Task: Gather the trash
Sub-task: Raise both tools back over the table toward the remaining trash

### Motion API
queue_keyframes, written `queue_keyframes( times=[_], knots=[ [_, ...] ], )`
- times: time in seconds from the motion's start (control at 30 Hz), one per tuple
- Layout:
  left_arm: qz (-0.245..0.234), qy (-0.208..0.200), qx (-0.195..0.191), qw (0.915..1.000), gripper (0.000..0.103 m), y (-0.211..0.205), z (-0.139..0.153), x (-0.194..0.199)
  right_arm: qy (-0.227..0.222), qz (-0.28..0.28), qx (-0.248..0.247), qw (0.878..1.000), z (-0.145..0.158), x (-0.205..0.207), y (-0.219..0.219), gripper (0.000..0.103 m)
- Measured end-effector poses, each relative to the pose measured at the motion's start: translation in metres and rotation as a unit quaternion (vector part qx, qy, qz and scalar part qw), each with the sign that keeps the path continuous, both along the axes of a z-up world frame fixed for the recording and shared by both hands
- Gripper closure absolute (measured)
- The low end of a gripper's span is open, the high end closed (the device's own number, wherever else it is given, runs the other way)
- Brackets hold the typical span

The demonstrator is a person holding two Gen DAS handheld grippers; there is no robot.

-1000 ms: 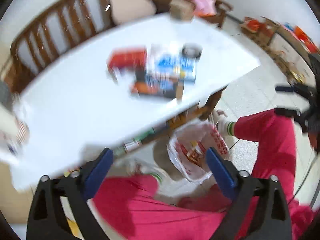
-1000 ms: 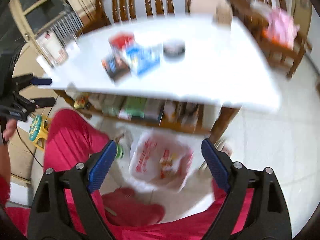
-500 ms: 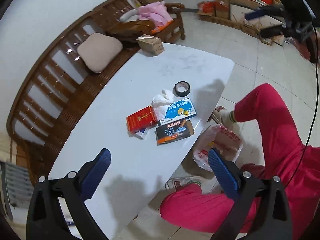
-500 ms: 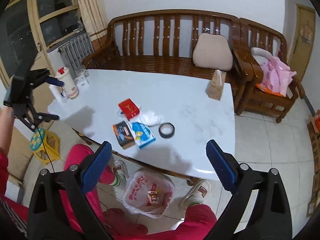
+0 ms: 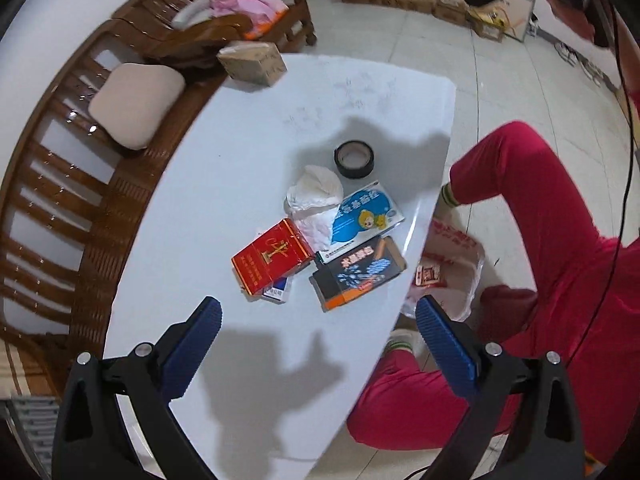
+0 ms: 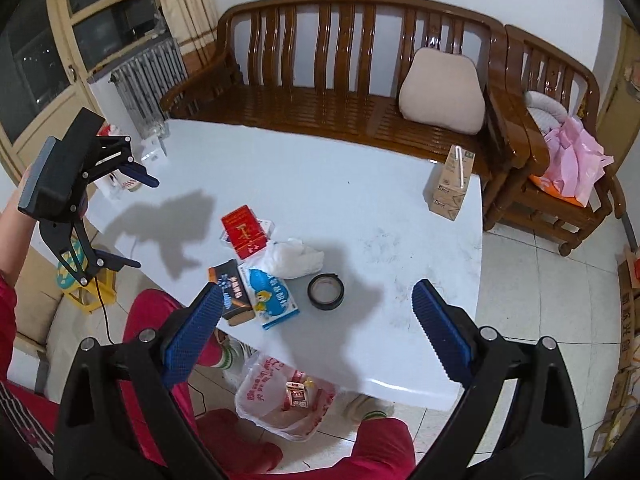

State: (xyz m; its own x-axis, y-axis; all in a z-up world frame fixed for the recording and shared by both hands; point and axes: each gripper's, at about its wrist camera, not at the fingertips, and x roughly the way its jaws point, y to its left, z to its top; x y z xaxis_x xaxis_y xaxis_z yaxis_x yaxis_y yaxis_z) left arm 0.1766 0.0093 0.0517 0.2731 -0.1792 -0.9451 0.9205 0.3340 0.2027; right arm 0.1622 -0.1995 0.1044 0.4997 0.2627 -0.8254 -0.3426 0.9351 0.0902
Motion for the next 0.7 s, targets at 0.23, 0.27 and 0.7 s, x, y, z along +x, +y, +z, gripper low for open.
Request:
queue_keyframes(
  times=[0.23,0.27,0.7],
  knots=[
    [-0.024,0.028,0.032,0.9988,0.008,-0.014,-0.044,0.033,0.045,0.009,-0.015,0.999,-0.045,0.043,0.002,0.010],
    [-0.027,0.034,0.035,0.9984,0.008,-0.015,-0.051,0.039,0.049,0.011,-0.018,0.999,-0.051,0.046,0.002,0.010],
    [-0.053,0.085,0.067,0.9927,0.008,-0.026,-0.108,0.080,0.142,0.036,-0.053,0.988,-0.150,0.094,0.013,0.010]
  ],
)
